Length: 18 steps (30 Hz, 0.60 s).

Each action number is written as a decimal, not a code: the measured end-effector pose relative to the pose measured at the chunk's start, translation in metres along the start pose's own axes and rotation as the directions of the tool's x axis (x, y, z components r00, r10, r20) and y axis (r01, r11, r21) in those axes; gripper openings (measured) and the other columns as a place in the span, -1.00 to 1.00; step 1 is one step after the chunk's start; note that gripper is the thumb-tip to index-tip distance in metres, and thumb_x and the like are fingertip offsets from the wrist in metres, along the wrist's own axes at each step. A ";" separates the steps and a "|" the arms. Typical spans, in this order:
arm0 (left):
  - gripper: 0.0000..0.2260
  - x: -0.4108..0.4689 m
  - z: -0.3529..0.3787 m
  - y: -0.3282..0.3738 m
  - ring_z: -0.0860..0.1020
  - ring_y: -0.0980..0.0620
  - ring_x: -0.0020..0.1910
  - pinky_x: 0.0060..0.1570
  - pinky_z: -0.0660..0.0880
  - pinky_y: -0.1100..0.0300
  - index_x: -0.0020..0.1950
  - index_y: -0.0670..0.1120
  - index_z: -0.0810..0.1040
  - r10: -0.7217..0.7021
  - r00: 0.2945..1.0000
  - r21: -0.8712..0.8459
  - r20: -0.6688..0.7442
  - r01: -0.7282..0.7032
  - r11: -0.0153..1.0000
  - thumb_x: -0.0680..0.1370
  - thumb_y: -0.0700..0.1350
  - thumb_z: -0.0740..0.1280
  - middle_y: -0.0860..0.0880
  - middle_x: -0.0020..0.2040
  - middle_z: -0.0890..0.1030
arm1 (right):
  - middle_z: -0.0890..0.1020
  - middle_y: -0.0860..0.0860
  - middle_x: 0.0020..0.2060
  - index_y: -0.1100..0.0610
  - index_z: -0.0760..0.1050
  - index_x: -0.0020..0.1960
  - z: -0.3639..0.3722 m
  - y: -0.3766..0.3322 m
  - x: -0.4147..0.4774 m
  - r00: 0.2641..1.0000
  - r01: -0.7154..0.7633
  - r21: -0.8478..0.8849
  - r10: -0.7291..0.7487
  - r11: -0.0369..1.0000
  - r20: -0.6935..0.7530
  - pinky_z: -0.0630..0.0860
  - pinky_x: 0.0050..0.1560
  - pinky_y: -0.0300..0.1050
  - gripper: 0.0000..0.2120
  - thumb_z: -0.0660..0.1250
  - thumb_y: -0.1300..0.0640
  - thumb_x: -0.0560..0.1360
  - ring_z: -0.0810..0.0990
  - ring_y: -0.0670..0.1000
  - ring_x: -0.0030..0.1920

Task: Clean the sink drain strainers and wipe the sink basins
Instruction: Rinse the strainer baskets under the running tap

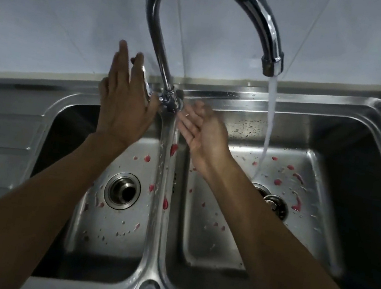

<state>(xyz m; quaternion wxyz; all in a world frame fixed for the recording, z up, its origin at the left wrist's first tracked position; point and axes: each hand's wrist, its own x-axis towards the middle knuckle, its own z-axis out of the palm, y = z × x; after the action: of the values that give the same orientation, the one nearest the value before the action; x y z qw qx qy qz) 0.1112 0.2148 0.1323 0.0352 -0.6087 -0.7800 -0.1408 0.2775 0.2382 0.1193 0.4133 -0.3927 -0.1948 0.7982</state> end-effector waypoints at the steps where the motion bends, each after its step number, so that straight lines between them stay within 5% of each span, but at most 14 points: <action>1: -0.32 -0.016 0.002 0.006 0.05 -0.21 0.67 0.57 0.10 -0.21 0.69 -0.13 0.10 -0.012 0.999 -0.049 -0.039 0.010 0.999 0.67 0.11 0.26 -0.21 0.71 0.00 | 0.65 0.08 0.23 0.04 0.50 0.28 -0.014 0.000 -0.010 1.000 0.021 -0.139 -0.022 0.990 -0.010 0.62 0.21 -0.06 -0.80 0.24 0.13 0.67 0.67 0.06 0.19; 3: -0.41 -0.051 0.011 0.019 0.27 -0.21 0.57 0.50 0.18 -0.14 0.60 -0.14 0.29 0.060 0.996 -0.092 -0.059 -0.066 0.994 0.66 0.15 0.24 -0.22 0.60 0.27 | 0.68 0.02 0.13 -0.04 0.54 0.19 -0.056 -0.001 -0.033 0.996 0.059 -0.475 -0.081 0.878 -0.027 0.64 0.05 -0.08 -0.86 0.29 0.10 0.65 0.70 0.06 0.09; 6: -0.49 -0.086 0.027 0.035 0.48 -0.17 0.36 0.31 0.27 -0.06 0.41 -0.15 0.50 0.259 0.966 -0.112 0.028 -0.254 0.961 0.63 0.19 0.21 -0.18 0.39 0.50 | 0.69 -0.09 0.06 -0.04 0.57 0.15 -0.135 -0.013 -0.059 0.972 0.118 -0.920 -0.232 0.374 0.030 0.60 0.14 -0.03 -0.88 0.34 0.05 0.62 0.68 -0.03 0.07; 8: -0.49 -0.102 0.034 0.049 0.50 -0.12 0.33 0.27 0.30 -0.04 0.37 -0.12 0.54 0.326 0.943 -0.147 0.062 -0.314 0.938 0.61 0.22 0.24 -0.12 0.36 0.52 | 0.67 -0.04 0.12 0.00 0.55 0.22 -0.187 -0.030 -0.073 0.955 0.042 -0.999 -0.295 0.034 0.030 0.60 0.16 0.06 -0.77 0.40 0.08 0.57 0.67 0.01 0.08; 11: -0.43 -0.130 0.042 0.075 0.48 -0.08 0.36 0.35 0.34 -0.09 0.41 -0.12 0.53 0.353 0.932 -0.185 0.083 -0.334 0.924 0.61 0.28 0.27 -0.10 0.40 0.50 | 0.52 0.10 0.36 0.04 0.36 0.45 -0.248 -0.049 -0.087 0.977 -0.094 -0.948 -0.209 -0.303 -0.030 0.53 0.29 0.18 -0.40 0.48 -0.02 0.48 0.54 0.20 0.30; 14: -0.39 -0.163 0.048 0.092 0.46 -0.06 0.42 0.42 0.29 -0.07 0.46 -0.11 0.50 0.431 0.889 -0.174 0.154 -0.405 0.898 0.62 0.33 0.23 -0.08 0.47 0.47 | 0.34 0.13 0.51 0.02 0.13 0.59 -0.279 -0.048 -0.090 0.995 -0.101 -0.872 -0.025 -0.479 -0.101 0.41 0.42 0.20 -0.10 0.52 -0.17 0.41 0.38 0.26 0.44; 18: -0.35 -0.191 0.053 0.095 0.47 -0.06 0.40 0.42 0.21 -0.01 0.47 -0.07 0.50 0.444 0.860 -0.099 0.250 -0.434 0.896 0.63 0.39 0.12 -0.07 0.50 0.47 | 0.36 0.12 0.48 0.01 0.11 0.59 -0.285 -0.030 -0.075 0.998 -0.007 -0.846 0.046 -0.533 -0.037 0.41 0.41 0.19 -0.07 0.51 -0.18 0.38 0.38 0.26 0.43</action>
<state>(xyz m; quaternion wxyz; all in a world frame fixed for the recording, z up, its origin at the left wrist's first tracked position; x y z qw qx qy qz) 0.2577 0.0703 0.0555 -0.0507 -0.7841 -0.6155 -0.0615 0.5436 0.1908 -0.0017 -0.1679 -0.5477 -0.7864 0.2310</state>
